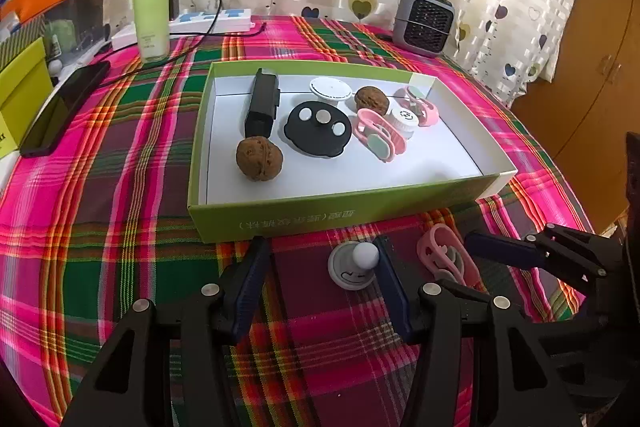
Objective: Organize objects
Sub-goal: 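Grasp the white knob holder with the left tool while the right tool lifts the pink clip, then carry the white knob holder over the box with the left tool while the right tool carries the pink clip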
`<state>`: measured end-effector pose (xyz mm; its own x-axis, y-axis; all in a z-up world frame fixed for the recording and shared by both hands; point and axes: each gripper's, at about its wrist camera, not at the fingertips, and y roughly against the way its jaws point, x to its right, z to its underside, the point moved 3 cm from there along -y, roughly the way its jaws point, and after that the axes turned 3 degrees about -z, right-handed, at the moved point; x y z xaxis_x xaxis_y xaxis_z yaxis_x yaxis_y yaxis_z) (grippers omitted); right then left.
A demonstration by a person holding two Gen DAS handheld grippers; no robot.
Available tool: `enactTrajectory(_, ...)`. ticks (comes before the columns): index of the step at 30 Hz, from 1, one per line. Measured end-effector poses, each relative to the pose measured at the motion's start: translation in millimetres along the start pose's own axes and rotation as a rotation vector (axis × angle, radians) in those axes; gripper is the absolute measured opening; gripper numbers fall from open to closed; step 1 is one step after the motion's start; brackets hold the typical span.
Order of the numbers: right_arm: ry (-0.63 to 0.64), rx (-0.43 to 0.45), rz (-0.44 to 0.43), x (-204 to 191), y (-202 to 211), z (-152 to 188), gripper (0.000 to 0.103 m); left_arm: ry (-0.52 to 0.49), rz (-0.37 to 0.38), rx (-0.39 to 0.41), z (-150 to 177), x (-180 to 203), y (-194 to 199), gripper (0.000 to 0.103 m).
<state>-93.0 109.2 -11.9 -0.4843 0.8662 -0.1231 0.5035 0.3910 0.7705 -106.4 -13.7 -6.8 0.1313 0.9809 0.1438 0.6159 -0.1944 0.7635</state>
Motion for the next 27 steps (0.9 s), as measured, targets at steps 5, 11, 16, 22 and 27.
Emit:
enactTrajectory(5, -0.024, 0.004, 0.008, 4, 1, 1, 0.047, -0.004, 0.007, 0.002, 0, -1, 1, 0.042)
enactTrajectory(11, -0.030, 0.011, -0.006, 3, 2, 1, 0.037, -0.029, 0.012, 0.013, 1, 6, 4, 0.030)
enactTrajectory(16, -0.022, 0.019, -0.024, -2, 3, 0, 0.024, -0.038, 0.024, 0.017, 2, 10, 5, 0.022)
enactTrajectory(22, -0.024, 0.033, -0.038, -5, 5, -2, 0.024, -0.029, 0.036, 0.017, 2, 8, 6, 0.021)
enactTrajectory(27, -0.026, 0.045, -0.044, -6, 8, -5, 0.024, -0.021, 0.040, 0.020, 2, 8, 7, 0.021)
